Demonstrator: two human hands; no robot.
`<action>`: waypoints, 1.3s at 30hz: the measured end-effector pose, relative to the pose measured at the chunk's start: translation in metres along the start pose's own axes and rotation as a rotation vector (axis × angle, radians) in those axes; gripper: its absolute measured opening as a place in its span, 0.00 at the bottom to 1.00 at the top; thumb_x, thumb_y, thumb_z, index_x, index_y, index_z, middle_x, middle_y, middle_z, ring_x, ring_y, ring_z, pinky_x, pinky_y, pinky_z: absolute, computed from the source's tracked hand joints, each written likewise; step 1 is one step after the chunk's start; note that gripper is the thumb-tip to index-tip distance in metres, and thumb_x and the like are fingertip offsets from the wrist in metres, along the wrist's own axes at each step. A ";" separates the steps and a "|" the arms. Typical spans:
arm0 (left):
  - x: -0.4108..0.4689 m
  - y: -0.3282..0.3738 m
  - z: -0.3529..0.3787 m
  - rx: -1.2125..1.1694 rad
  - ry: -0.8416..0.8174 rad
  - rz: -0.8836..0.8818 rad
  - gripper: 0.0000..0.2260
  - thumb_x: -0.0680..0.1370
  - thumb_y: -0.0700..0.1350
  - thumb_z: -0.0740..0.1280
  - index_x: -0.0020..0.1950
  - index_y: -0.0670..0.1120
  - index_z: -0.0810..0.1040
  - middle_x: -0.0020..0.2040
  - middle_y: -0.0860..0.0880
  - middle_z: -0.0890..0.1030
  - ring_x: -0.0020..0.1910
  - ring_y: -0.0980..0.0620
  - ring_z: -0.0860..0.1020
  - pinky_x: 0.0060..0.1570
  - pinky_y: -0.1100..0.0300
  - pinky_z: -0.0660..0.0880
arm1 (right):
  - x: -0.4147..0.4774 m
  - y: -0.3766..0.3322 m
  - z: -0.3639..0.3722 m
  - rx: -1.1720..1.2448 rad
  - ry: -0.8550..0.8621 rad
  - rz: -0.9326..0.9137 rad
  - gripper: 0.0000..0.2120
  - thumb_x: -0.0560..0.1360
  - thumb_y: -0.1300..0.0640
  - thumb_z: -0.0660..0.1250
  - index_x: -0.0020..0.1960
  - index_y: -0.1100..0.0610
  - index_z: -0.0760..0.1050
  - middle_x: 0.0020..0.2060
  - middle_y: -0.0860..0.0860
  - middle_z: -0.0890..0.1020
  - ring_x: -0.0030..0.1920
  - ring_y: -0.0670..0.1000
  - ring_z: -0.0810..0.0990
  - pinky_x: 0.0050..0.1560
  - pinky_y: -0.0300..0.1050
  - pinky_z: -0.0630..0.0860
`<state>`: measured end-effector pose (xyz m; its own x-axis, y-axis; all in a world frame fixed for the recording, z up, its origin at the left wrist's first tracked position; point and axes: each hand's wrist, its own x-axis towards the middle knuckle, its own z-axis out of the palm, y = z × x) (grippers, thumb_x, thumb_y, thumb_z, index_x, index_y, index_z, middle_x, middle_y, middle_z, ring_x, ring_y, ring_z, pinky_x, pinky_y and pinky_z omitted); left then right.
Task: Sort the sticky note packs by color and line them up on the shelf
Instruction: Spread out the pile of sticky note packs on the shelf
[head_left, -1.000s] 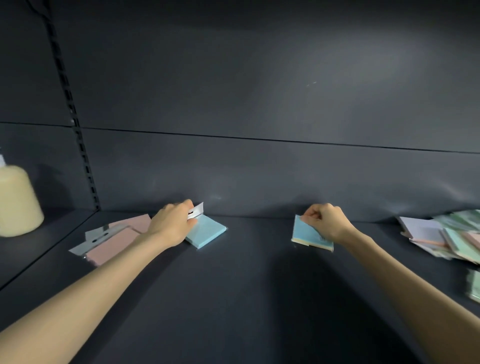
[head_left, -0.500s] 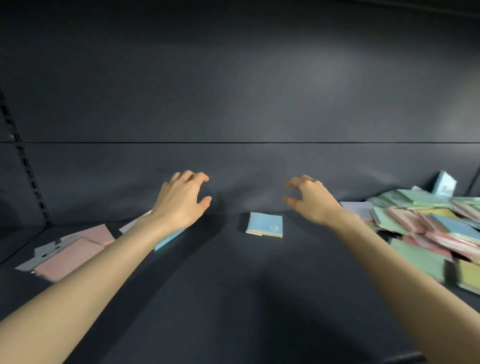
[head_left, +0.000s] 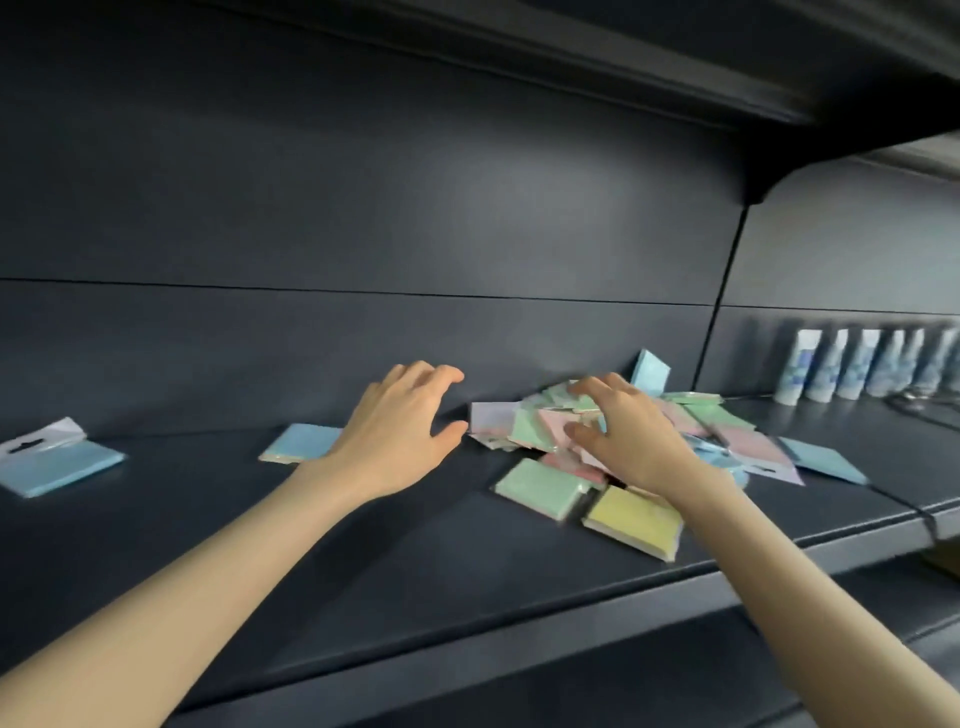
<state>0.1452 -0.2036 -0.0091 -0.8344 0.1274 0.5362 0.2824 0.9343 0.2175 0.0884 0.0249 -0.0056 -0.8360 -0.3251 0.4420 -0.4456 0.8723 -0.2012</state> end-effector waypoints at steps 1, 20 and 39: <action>0.001 0.016 0.010 -0.008 -0.005 0.012 0.21 0.79 0.52 0.61 0.71 0.50 0.63 0.67 0.52 0.69 0.65 0.51 0.65 0.61 0.57 0.63 | -0.009 0.016 -0.005 -0.007 -0.005 0.004 0.20 0.77 0.53 0.64 0.67 0.55 0.69 0.64 0.53 0.71 0.61 0.56 0.72 0.55 0.46 0.68; 0.095 0.115 0.133 -0.131 -0.216 -0.020 0.19 0.77 0.54 0.64 0.66 0.50 0.69 0.60 0.53 0.73 0.61 0.52 0.71 0.57 0.55 0.69 | 0.011 0.176 -0.006 0.059 -0.133 0.050 0.20 0.76 0.52 0.65 0.67 0.54 0.70 0.63 0.52 0.73 0.62 0.54 0.70 0.57 0.47 0.71; 0.152 0.141 0.197 -0.057 -0.335 -0.233 0.30 0.68 0.65 0.70 0.64 0.52 0.70 0.62 0.53 0.69 0.65 0.51 0.64 0.59 0.58 0.61 | 0.046 0.279 0.025 0.280 -0.338 0.002 0.29 0.68 0.36 0.69 0.63 0.50 0.73 0.55 0.44 0.69 0.52 0.46 0.72 0.55 0.42 0.69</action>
<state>-0.0349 0.0131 -0.0572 -0.9845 0.0249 0.1737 0.0856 0.9321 0.3518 -0.0826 0.2445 -0.0628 -0.8739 -0.4656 0.1397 -0.4747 0.7557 -0.4512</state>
